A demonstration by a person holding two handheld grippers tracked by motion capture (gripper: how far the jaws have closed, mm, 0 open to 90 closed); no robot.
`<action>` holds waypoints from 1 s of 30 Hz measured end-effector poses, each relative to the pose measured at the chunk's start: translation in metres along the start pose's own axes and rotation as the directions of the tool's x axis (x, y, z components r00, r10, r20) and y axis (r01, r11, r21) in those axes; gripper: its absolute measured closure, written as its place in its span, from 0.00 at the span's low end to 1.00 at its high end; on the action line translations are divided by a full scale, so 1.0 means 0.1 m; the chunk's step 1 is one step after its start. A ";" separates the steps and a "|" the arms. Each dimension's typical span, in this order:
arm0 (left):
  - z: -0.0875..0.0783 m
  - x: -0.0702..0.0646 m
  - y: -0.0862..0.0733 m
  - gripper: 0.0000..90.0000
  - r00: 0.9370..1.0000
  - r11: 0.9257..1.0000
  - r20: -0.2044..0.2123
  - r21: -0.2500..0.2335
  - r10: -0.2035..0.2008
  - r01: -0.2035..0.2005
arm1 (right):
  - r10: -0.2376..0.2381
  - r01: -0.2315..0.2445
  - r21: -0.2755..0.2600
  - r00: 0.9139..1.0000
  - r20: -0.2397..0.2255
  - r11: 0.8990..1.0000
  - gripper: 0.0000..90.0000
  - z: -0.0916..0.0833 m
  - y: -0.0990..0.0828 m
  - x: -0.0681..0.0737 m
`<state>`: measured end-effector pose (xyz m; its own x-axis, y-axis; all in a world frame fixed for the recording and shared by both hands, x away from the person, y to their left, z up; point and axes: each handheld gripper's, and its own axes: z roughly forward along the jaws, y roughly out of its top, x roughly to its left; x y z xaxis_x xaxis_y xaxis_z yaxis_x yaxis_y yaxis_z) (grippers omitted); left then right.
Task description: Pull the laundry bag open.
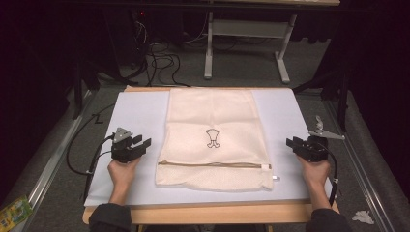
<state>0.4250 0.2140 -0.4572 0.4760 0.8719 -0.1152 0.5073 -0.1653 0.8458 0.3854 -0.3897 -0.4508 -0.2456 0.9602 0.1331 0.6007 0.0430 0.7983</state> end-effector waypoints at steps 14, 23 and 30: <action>0.15 0.03 -0.05 0.61 1.000 1.000 -0.021 0.000 -0.015 0.015 | -0.009 0.009 0.012 1.000 0.002 1.000 0.70 0.17 -0.07 0.02; 0.21 0.07 -0.07 0.60 0.999 1.000 -0.041 0.017 -0.017 0.018 | 0.001 -0.001 0.021 1.000 0.011 1.000 0.70 0.22 -0.09 0.02; 0.27 0.09 -0.09 0.59 0.997 1.000 -0.074 0.027 -0.012 0.014 | -0.008 0.008 0.027 1.000 0.017 1.000 0.69 0.27 -0.11 0.01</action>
<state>0.4441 0.2107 -0.4799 0.4154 0.9056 -0.0864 0.5334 -0.1656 0.8295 0.3987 -0.3817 -0.4754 -0.2374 0.9644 0.1164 0.6193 0.0580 0.7830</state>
